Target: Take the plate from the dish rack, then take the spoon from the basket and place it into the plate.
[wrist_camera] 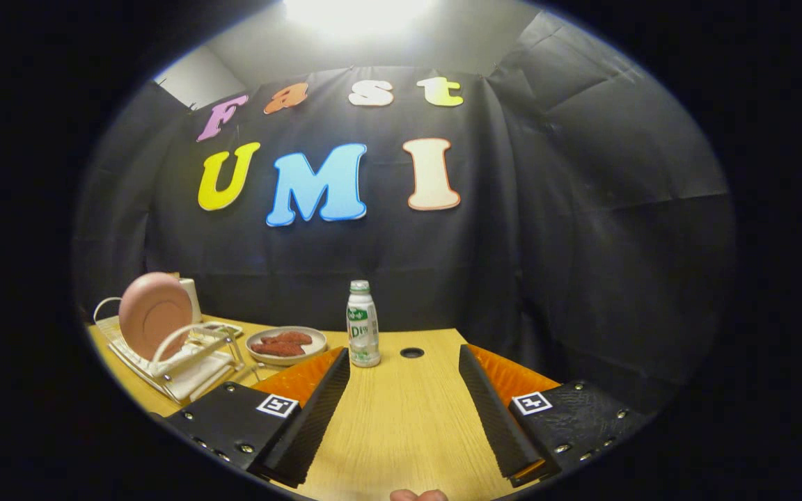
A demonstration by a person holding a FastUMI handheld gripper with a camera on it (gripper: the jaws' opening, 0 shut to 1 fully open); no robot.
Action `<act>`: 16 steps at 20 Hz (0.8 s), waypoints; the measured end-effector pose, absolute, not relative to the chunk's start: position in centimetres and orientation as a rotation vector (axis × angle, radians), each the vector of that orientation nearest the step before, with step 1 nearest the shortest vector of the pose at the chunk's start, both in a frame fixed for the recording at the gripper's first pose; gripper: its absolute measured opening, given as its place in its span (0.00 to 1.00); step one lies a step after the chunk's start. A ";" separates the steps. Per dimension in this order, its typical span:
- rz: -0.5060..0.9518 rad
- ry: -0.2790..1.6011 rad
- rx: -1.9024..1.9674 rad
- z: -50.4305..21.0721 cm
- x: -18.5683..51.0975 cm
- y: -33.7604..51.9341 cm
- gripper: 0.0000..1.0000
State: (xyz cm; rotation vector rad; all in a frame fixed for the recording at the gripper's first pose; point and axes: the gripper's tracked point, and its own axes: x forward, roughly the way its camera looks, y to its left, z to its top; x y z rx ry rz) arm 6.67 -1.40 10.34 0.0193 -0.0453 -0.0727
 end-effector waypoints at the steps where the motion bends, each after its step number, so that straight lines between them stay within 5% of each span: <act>1: -0.070 -0.049 0.019 11.9 6.0 -0.7 0.96; 16: 0.015 -0.012 0.064 23.3 0.9 17.0 0.96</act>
